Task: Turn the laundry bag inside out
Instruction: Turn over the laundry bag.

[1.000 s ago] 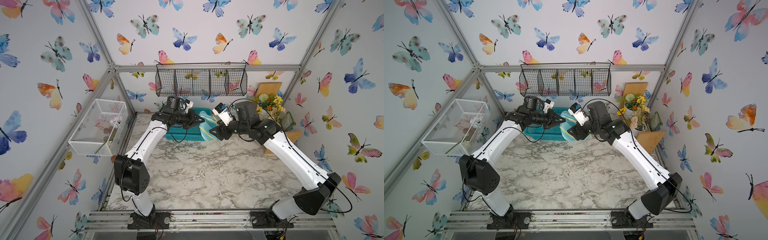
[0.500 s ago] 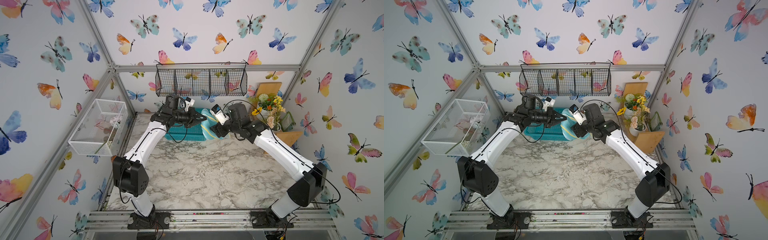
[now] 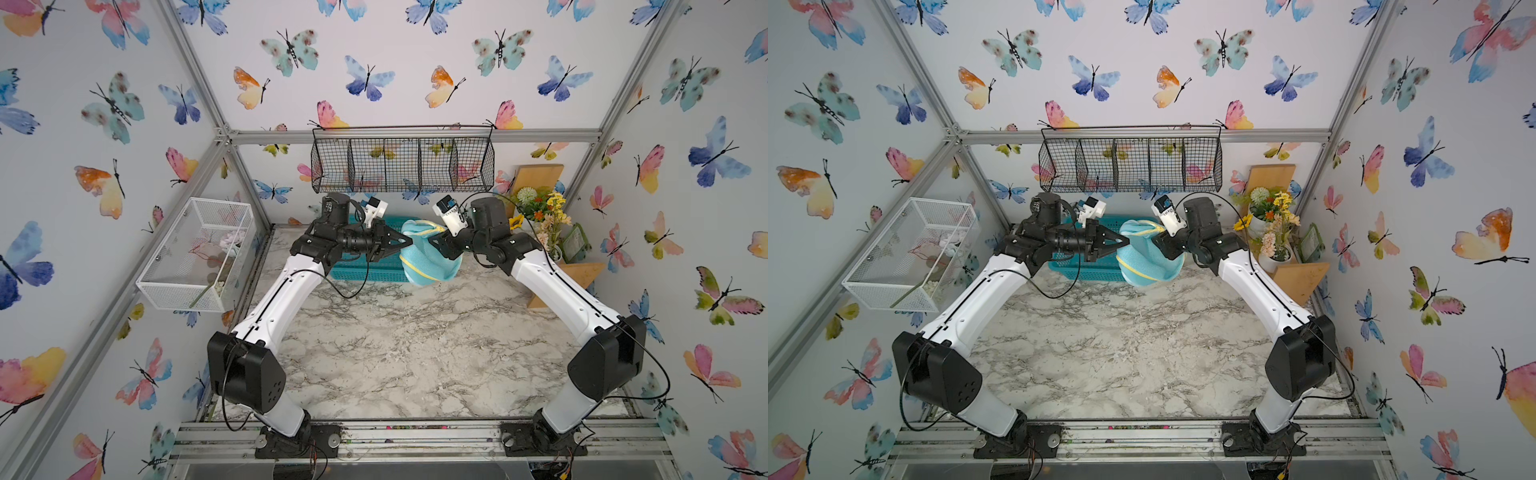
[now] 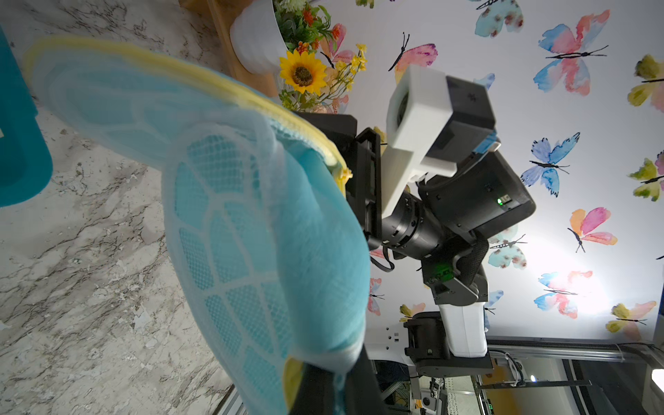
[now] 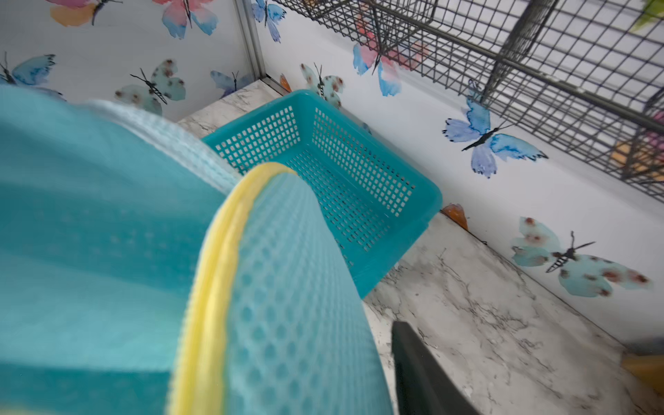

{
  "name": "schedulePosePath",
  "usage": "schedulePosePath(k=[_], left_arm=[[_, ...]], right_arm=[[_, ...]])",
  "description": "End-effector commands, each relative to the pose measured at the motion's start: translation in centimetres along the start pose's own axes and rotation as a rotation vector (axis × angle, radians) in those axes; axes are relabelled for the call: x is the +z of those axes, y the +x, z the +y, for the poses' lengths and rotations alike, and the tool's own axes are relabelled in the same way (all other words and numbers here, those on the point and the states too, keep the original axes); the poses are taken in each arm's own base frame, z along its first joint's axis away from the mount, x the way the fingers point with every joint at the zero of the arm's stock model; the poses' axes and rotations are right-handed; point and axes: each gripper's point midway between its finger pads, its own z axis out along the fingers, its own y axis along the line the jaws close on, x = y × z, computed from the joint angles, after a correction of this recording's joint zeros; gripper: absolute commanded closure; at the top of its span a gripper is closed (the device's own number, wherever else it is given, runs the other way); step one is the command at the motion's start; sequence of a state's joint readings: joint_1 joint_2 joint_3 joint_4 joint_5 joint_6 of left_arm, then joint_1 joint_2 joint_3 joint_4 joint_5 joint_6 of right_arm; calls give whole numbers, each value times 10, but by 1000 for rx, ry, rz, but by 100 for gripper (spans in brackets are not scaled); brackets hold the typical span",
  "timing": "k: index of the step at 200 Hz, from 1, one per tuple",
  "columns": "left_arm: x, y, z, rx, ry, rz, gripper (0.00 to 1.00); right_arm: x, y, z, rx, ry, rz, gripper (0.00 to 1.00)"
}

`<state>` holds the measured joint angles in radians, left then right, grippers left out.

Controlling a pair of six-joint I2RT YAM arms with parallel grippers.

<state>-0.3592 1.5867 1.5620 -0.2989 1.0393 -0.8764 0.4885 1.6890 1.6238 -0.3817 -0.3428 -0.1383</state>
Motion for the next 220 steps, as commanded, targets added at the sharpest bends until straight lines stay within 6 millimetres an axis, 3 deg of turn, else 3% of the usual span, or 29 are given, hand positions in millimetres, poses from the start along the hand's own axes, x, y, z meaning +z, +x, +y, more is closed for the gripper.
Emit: schedulePosePath(k=[1, 21, 38, 57, 74, 101, 122, 144, 169, 193, 220], left_arm=[[-9, 14, -26, 90, 62, 37, 100], [-11, 10, -23, 118, 43, 18, 100], [-13, 5, -24, 141, 47, 6, 100], [-16, 2, -40, 189, 83, 5, 100], [-20, 2, -63, 241, 140, 8, 100], [-25, 13, -94, 282, 257, 44, 100], [-27, 25, -112, 314, 311, 66, 100], [-38, 29, -137, 360, 394, 50, 100], [-53, 28, -167, 401, 502, -21, 100], [-54, 22, -170, 413, 523, -54, 100], [-54, 19, -169, 406, 555, -59, 100]], right_arm=[[-13, -31, 38, 105, -319, -116, 68], [-29, -31, 64, 239, -523, -105, 74], [-36, -28, 65, 367, -608, -84, 82], [-43, -19, 52, 520, -654, -71, 94], [-45, -15, 34, 592, -633, -98, 97], [-35, -15, 15, 687, -666, -90, 97], [-27, -18, 9, 718, -701, -89, 97], [-14, -8, 6, 758, -726, -53, 97], [-17, -6, 13, 799, -816, -63, 80], [-30, -11, 21, 831, -918, -95, 58], [-41, -17, 24, 885, -975, -152, 42]])
